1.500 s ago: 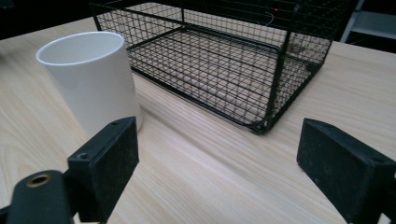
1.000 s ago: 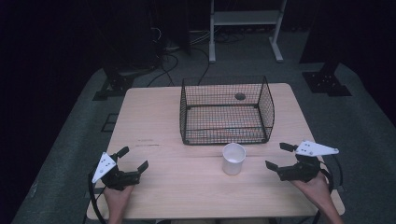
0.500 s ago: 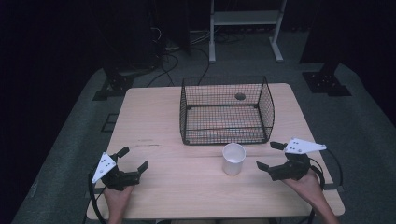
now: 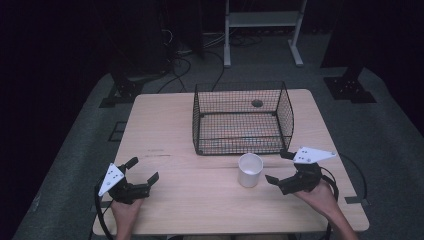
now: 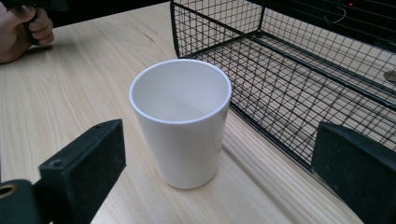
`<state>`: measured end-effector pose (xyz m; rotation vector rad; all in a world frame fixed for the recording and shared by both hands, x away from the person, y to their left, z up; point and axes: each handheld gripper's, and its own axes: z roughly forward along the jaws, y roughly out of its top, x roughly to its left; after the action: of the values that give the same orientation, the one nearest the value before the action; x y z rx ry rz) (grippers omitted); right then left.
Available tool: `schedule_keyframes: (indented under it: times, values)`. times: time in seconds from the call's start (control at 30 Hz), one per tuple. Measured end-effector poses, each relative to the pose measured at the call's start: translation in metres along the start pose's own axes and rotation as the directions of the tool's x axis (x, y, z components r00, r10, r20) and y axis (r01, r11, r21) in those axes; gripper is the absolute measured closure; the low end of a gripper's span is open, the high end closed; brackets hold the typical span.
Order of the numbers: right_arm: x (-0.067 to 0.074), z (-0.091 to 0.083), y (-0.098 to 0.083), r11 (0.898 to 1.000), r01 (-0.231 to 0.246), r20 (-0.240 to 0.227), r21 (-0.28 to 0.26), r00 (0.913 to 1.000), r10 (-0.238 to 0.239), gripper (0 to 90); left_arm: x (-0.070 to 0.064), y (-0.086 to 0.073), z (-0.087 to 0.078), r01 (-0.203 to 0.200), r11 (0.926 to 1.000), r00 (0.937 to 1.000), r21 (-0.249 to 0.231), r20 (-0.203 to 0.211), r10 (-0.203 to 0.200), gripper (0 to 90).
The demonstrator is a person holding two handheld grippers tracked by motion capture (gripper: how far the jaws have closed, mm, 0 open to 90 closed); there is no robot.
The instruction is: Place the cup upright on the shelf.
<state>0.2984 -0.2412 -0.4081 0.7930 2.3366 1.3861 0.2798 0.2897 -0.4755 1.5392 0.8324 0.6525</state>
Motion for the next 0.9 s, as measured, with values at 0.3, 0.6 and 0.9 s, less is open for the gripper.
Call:
schedule_keyframes:
  times: [0.3,0.6,0.9]
  values:
    - [0.006,0.011,0.005,1.000,0.017,-0.023,0.026,0.9996,-0.016,2.1,0.000,0.000,0.000,-0.001,1.0000,1.0000,-0.002,0.000,0.001,0.0]
    - [0.009,0.026,0.005,0.999,0.012,-0.042,0.046,0.9991,-0.010,2.1,0.000,0.000,-0.001,0.000,1.0000,1.0000,-0.002,-0.002,0.000,0.0]
    - [0.010,0.039,0.005,0.998,0.006,-0.052,0.065,0.9986,-0.003,2.0,0.000,0.000,-0.001,0.000,1.0000,1.0000,-0.003,-0.001,0.000,0.0]
